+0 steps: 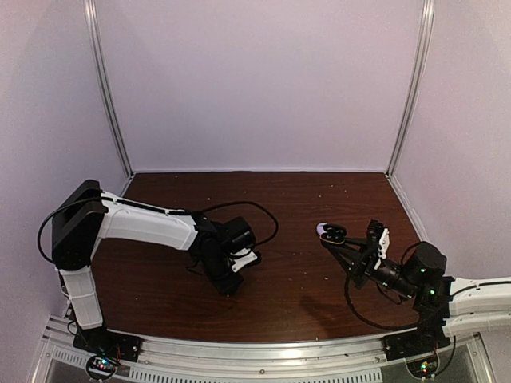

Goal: Insert the wireless bluetooth earbuds into the charging case
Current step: Pick up the left earbud from the center of the board.

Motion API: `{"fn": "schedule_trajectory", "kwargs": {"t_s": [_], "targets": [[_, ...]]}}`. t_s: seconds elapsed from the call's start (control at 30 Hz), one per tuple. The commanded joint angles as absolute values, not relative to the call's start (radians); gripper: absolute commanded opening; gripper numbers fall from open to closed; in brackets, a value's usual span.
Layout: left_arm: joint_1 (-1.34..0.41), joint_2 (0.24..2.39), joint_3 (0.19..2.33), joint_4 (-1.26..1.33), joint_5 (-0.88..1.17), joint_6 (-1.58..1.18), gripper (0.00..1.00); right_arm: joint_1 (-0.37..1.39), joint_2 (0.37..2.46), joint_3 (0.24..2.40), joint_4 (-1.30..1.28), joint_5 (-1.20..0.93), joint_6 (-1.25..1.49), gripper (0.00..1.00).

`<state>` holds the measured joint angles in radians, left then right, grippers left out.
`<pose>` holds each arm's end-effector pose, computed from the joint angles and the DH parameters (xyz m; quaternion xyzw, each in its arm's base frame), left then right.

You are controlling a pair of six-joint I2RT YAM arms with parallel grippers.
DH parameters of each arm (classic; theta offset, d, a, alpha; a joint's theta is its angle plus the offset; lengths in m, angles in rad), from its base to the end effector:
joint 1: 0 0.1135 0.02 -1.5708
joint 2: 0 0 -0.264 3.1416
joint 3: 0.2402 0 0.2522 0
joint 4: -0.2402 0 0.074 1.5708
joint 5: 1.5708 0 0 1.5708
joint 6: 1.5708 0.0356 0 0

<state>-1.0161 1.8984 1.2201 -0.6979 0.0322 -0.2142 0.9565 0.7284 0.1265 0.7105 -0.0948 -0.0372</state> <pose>0.1857 -0.3020 0.1490 0.3898 0.9156 -0.0691 0.0701 0.0939 0.1390 0.2119 -0.3489 0.5695 0.3582 0.6524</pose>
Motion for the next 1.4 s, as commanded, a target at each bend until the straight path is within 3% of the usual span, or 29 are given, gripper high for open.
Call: {"fn": "schedule_trajectory", "kwargs": {"t_s": [0.0, 0.23, 0.83, 1.37], "targets": [[-1.021, 1.936, 1.219, -0.721, 0.028, -0.197, 0.31, 0.951, 0.717, 0.13, 0.72, -0.074, -0.03, 0.0], [-1.044, 1.96, 1.254, -0.721, 0.018, -0.183, 0.31, 0.951, 0.723, 0.132, 0.72, -0.076, -0.03, 0.0], [-1.046, 1.919, 1.247, -0.701, -0.033, -0.187, 0.19, 0.951, 0.725, 0.138, 0.713, -0.075, -0.033, 0.0], [-1.046, 1.639, 1.124, -0.314, -0.215, -0.179, 0.18, 0.951, 0.82, 0.15, 0.784, -0.099, -0.019, 0.0]]}}
